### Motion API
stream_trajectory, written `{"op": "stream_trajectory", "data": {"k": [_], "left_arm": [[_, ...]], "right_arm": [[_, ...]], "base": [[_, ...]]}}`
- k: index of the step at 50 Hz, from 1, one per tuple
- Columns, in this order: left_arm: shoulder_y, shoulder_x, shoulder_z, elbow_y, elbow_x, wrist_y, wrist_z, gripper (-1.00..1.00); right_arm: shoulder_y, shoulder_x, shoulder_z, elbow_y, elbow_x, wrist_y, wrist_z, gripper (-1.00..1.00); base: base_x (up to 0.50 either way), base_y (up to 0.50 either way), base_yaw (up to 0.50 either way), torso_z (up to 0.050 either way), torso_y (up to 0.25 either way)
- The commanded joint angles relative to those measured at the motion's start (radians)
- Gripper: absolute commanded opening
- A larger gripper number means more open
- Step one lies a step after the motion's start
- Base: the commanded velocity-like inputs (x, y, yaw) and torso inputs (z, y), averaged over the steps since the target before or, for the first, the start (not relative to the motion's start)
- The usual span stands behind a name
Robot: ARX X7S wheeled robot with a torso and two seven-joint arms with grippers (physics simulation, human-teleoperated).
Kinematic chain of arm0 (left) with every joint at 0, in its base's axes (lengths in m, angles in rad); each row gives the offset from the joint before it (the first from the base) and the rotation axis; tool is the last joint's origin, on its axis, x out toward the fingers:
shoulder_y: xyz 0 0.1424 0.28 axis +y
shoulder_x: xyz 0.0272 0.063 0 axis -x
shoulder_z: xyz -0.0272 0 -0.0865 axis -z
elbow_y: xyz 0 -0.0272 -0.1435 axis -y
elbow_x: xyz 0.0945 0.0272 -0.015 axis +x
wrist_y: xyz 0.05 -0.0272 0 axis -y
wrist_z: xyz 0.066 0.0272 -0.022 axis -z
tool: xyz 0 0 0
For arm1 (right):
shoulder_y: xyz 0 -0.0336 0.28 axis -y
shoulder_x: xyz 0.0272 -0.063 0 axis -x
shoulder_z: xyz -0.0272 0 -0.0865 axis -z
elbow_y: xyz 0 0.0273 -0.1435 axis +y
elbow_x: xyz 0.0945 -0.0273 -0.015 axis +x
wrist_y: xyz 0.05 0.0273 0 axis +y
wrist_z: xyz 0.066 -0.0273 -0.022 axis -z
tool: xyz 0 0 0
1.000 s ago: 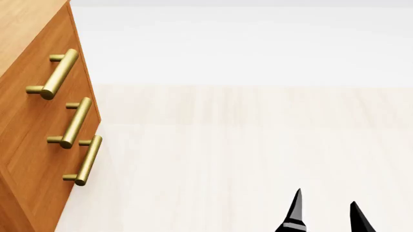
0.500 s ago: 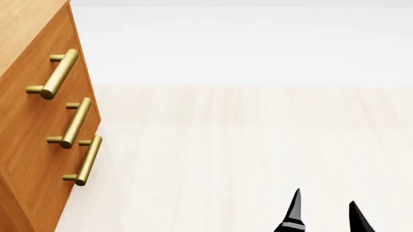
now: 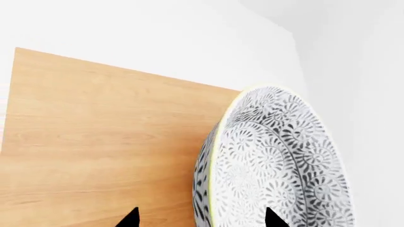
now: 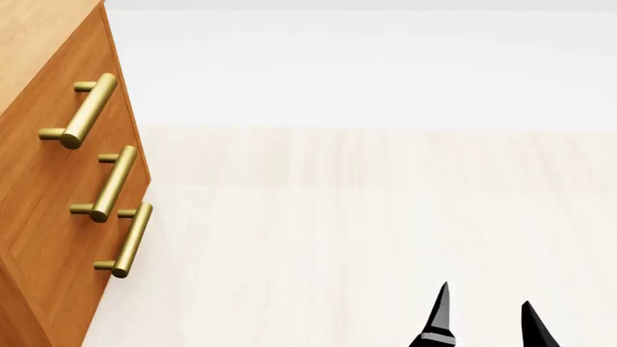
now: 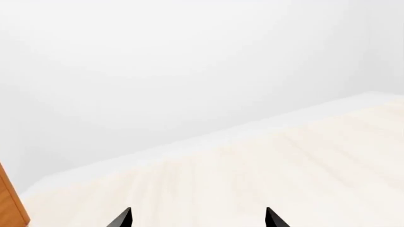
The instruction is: Put the bowl on top of the cabinet.
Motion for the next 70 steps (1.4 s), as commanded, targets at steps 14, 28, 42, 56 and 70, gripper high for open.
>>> {"op": "stream_trajectory", "data": {"k": [14,28,42,56,70], "left_arm": [[0.065,0.043,-0.019,0.224,-0.020,-0.140,-0.031,1.00],[0.111,0.095,-0.021,0.482,-0.053,-0.312,-0.109,1.00],[0.160,0.136,-0.013,0.733,-0.085,-0.486,-0.189,1.00],[0.134,0.168,0.069,0.888,-0.081,-0.655,-0.253,1.00],[0.110,0.164,0.130,1.006,-0.078,-0.815,-0.295,1.00]], "right_arm": [[-0.005,-0.003,0.006,-0.006,-0.013,-0.011,-0.009,1.00],[-0.054,0.017,0.019,-0.068,-0.019,-0.038,0.005,1.00],[-0.123,0.041,0.029,-0.150,-0.043,-0.076,0.020,1.00],[-0.185,0.059,0.036,-0.218,-0.070,-0.113,0.029,1.00],[-0.231,0.064,0.038,-0.262,-0.111,-0.139,0.043,1.00]], "base": [[0.00,0.00,0.00,0.000,0.000],[0.00,0.00,0.00,0.000,0.000],[0.00,0.00,0.00,0.000,0.000],[0.00,0.00,0.00,0.000,0.001],[0.00,0.00,0.00,0.000,0.000]]}}
